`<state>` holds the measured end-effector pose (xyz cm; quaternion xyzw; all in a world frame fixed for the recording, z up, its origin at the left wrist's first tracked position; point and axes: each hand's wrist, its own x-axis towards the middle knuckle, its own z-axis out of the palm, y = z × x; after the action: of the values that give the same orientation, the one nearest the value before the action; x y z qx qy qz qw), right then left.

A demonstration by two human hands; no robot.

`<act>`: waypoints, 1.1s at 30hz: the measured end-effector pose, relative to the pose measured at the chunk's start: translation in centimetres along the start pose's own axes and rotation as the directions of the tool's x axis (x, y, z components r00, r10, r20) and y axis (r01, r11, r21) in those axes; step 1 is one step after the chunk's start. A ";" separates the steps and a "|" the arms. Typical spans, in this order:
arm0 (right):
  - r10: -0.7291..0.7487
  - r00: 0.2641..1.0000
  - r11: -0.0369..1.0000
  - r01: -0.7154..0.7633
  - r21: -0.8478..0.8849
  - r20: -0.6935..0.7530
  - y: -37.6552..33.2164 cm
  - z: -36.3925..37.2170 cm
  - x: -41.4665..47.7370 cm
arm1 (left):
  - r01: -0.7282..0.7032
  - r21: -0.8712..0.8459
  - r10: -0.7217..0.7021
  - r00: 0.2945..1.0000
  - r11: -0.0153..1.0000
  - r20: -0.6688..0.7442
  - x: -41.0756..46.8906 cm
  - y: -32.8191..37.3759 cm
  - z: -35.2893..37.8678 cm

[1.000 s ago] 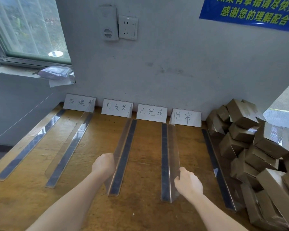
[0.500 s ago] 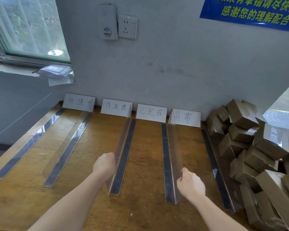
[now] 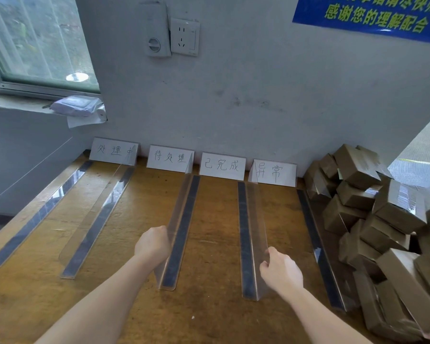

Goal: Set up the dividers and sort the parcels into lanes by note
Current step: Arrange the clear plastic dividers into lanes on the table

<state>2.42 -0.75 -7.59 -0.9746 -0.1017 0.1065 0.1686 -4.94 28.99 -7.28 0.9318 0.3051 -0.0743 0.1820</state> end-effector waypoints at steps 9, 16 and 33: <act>-0.010 1.000 1.000 0.010 -0.009 0.010 0.2 -0.2 0.1 | 0.015 0.028 -0.015 1.000 1.000 -0.004 0.0 -0.2 0.0; -0.015 1.000 1.000 0.015 0.001 -0.001 -0.1 -0.4 0.2 | 0.030 0.108 -0.026 0.999 0.994 -0.041 0.0 -0.3 -0.3; 0.016 0.999 0.999 -0.018 -0.049 -0.041 -1.2 -1.4 0.5 | -0.032 0.098 0.042 0.994 0.995 -0.104 -0.5 1.1 -1.8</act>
<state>3.07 0.03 -5.99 -0.9812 -0.0928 0.0856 0.1458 -4.65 28.61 -5.20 0.9476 0.2932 -0.0359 0.1218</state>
